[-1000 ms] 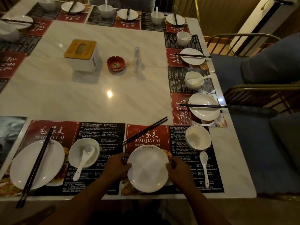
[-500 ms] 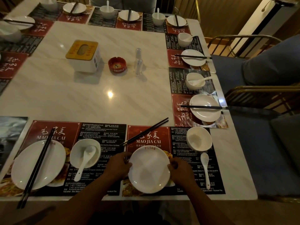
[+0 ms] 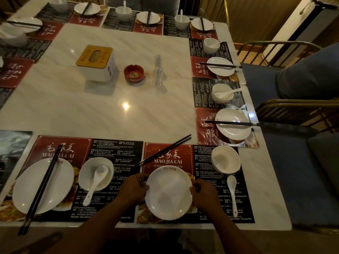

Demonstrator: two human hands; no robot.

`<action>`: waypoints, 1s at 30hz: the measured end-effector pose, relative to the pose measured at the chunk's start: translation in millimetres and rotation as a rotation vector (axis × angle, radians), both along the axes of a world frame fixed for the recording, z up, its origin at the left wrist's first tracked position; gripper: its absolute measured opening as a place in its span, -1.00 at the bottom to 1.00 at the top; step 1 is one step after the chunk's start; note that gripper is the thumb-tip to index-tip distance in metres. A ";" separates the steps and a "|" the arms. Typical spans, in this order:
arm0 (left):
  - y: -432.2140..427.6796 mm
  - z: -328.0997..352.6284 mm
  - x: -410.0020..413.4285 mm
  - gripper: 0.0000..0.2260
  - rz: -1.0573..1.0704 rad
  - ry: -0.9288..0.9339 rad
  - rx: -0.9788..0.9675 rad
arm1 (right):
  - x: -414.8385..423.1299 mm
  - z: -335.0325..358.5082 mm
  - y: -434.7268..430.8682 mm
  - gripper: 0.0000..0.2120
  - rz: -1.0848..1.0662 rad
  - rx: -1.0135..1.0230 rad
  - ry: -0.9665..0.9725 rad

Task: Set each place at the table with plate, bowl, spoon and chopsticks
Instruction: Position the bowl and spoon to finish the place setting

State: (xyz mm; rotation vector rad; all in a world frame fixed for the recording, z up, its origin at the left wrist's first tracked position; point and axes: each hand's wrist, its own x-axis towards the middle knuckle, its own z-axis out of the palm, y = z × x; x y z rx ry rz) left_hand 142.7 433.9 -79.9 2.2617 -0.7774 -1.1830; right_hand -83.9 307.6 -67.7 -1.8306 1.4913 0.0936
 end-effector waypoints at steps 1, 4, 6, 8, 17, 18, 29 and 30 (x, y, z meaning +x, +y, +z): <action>0.4 -0.2 -0.2 -0.61 0.000 -0.004 0.000 | -0.1 -0.1 -0.3 -0.83 0.006 -0.007 0.003; 0.8 -0.5 -0.7 -0.63 0.004 -0.010 0.000 | -0.3 0.9 -1.2 -0.84 0.010 0.002 0.000; 0.8 -1.5 -0.7 -0.63 0.000 -0.013 -0.001 | -0.3 1.5 -2.0 -0.84 0.013 0.011 0.000; -0.3 0.1 -0.6 -0.64 -0.018 -0.046 -0.003 | -0.6 2.1 -2.8 -0.85 0.015 0.016 -0.004; -61.6 20.9 22.8 -0.87 -0.165 -0.495 -0.125 | -6.4 16.5 -21.4 -0.88 0.075 -0.051 0.032; -73.2 19.3 26.2 -0.84 -0.197 -0.512 -0.123 | -6.7 18.8 -23.7 -0.88 0.087 -0.055 0.025; -124.1 6.9 30.0 -0.85 -0.420 -0.531 -0.008 | -16.1 27.1 -28.2 -0.88 0.150 -0.031 -0.004; -124.9 6.1 30.3 -0.84 -0.437 -0.532 -0.003 | -13.2 26.8 -29.6 -0.88 0.146 -0.023 -0.011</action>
